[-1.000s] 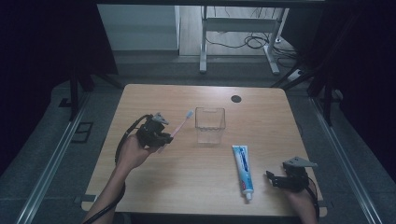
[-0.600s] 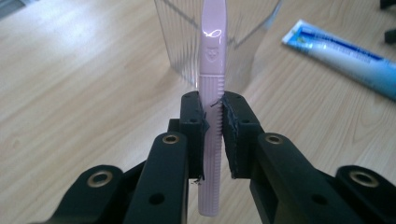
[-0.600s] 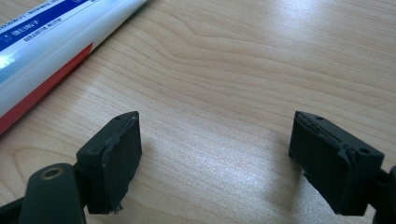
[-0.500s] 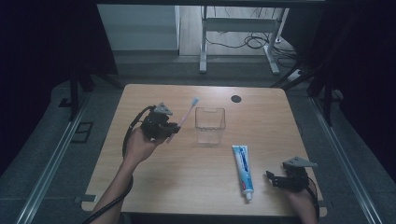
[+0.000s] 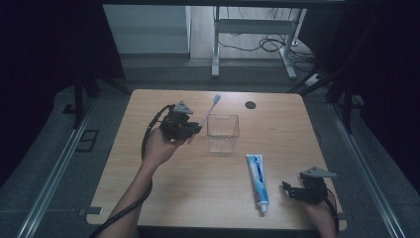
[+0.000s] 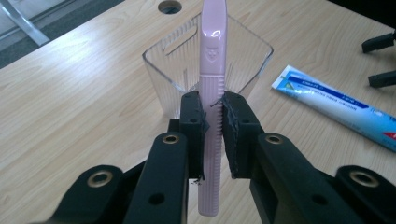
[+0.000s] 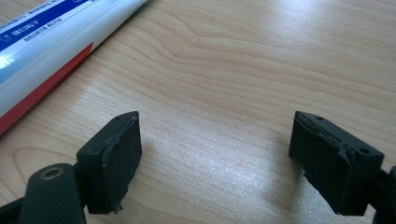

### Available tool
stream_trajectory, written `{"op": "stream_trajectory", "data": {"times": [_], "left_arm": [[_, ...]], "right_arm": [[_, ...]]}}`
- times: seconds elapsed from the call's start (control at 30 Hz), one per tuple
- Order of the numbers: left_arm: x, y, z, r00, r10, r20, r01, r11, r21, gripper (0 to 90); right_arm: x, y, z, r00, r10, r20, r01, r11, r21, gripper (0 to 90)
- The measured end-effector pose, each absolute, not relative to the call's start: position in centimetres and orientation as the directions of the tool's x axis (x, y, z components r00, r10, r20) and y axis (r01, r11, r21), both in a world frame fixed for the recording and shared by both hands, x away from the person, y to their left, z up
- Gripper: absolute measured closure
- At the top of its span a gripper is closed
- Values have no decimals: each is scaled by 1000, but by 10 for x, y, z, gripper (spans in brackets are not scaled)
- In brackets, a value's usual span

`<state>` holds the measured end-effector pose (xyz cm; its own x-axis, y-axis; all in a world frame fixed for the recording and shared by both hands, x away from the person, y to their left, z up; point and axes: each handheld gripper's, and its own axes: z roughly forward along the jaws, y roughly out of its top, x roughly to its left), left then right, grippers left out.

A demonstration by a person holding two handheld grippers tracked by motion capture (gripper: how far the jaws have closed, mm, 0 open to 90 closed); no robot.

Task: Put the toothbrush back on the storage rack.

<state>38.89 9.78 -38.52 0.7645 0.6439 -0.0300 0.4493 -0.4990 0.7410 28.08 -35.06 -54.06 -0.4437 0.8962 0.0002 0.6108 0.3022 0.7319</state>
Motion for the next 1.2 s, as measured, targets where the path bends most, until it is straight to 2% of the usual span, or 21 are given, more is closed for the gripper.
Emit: {"op": "stream_trajectory", "data": {"times": [1.2], "left_arm": [[430,43,-389,761,649,-15,412,-465,783,792]], "right_arm": [[281,-351,-541,-446,895,2,611,303,732,162]]}}
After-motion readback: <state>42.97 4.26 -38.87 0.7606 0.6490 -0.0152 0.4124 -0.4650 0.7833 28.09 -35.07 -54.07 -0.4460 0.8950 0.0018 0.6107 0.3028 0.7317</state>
